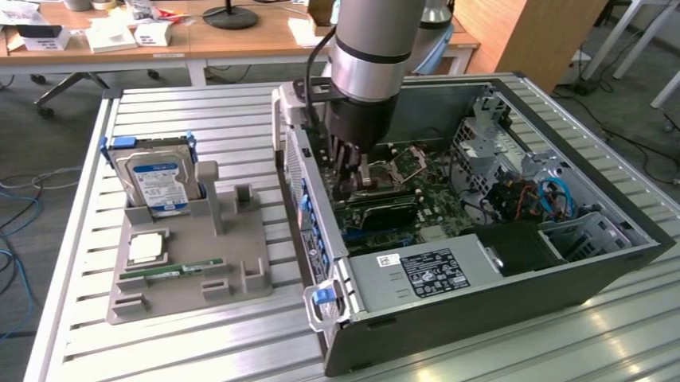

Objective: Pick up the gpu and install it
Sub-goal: 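Press down on the gpu until it lock into place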

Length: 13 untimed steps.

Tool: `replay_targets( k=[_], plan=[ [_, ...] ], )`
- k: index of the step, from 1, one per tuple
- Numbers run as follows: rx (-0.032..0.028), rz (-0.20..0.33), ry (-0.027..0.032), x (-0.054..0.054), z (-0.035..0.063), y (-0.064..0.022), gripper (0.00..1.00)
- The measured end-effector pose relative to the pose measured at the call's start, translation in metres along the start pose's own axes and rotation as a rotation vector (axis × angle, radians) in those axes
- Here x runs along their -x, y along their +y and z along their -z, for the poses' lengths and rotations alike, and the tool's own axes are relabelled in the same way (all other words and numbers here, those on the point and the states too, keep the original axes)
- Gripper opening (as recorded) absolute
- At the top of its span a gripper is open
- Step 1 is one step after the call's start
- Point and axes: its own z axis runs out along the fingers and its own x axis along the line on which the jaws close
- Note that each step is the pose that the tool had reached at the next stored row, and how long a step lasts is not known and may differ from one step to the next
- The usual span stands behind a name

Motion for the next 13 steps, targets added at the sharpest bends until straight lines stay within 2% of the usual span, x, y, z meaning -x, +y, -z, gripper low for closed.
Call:
replay_targets(
  k=[6,13],
  plan=[
    [0.0001,0.011,0.0002,0.000,0.0003,-0.0109,0.11],
    [0.0008,0.054,0.0003,0.000,0.0003,-0.0177,0.11]
  ],
)
